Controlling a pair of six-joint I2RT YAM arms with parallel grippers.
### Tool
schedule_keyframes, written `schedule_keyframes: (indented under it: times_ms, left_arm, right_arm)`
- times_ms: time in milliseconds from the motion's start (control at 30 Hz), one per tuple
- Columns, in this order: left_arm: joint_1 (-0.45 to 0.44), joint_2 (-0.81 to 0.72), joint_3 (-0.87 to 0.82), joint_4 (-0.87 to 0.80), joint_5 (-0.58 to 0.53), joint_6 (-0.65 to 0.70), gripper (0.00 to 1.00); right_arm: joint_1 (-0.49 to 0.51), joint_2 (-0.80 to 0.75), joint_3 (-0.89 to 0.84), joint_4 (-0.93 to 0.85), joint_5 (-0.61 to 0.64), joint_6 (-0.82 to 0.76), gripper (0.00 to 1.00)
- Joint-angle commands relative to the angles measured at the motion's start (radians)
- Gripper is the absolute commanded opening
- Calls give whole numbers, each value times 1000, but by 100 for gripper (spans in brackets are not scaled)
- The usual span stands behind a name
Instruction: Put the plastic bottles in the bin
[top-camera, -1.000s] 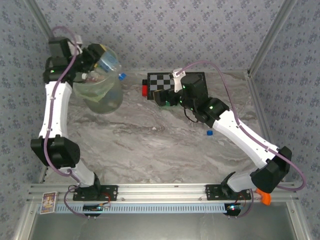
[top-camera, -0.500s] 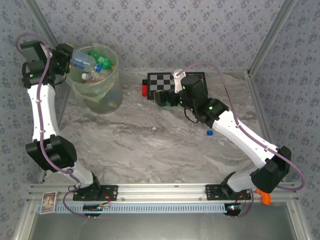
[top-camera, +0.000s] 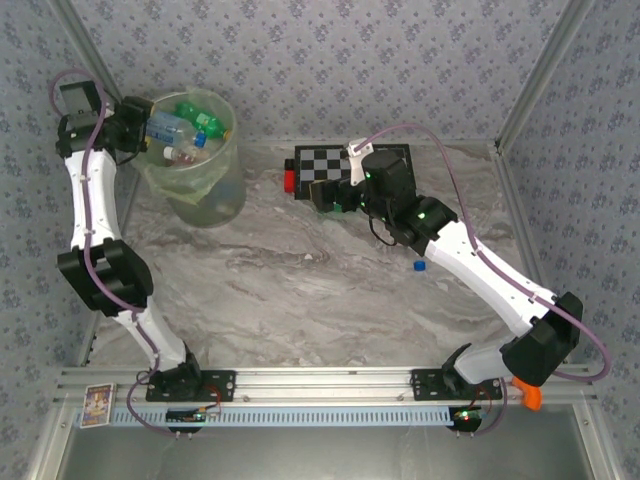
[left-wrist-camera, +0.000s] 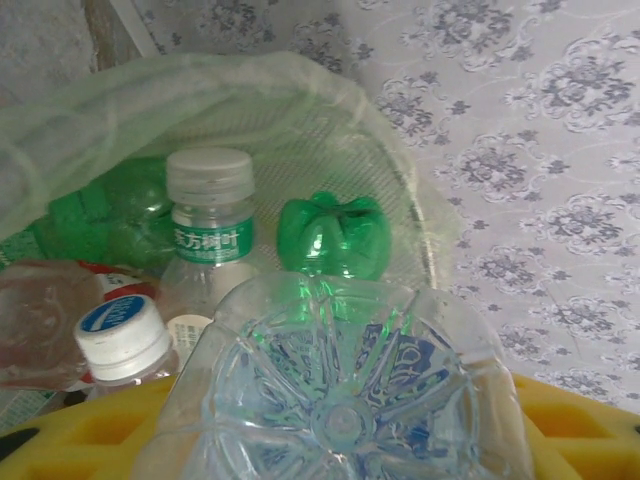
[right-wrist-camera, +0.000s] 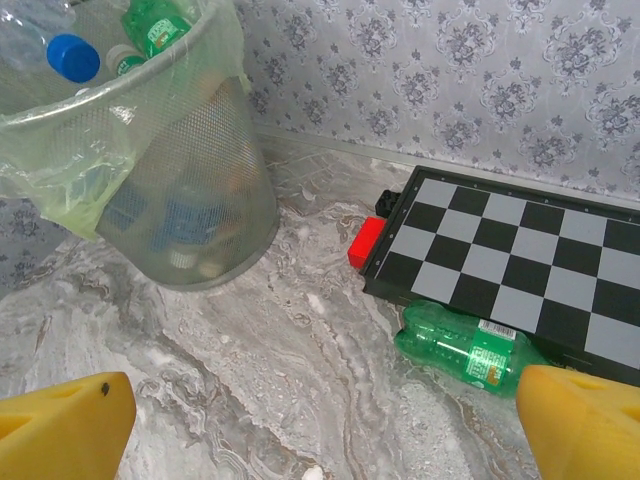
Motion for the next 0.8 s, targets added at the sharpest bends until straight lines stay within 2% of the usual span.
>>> schedule_keyframes:
  times_ms: [0,133,167,233,500,767]
  left_arm:
    - [-21,27,72,-61,-10,8,62]
    - [-34,71,160,-148,-31,33,85]
    - [-33,82,193,-182,-44,44,96]
    - [-30,98,256,-241,-78,72,100]
    - [-24,108,439,-373,-212,172,100]
    - [-68,101,448,-315,-125,206,100]
  right_arm:
    - [-2,1,36,-13,14,5,100]
    - [0,1,40,-21,18,2,100]
    - [0,-1,39,-23,18,2,100]
    - [0,-5,36,-24,22,1,100]
    - [0,-14,23,-15,28,2,100]
    - [-1,-1,28,-15,28,1,100]
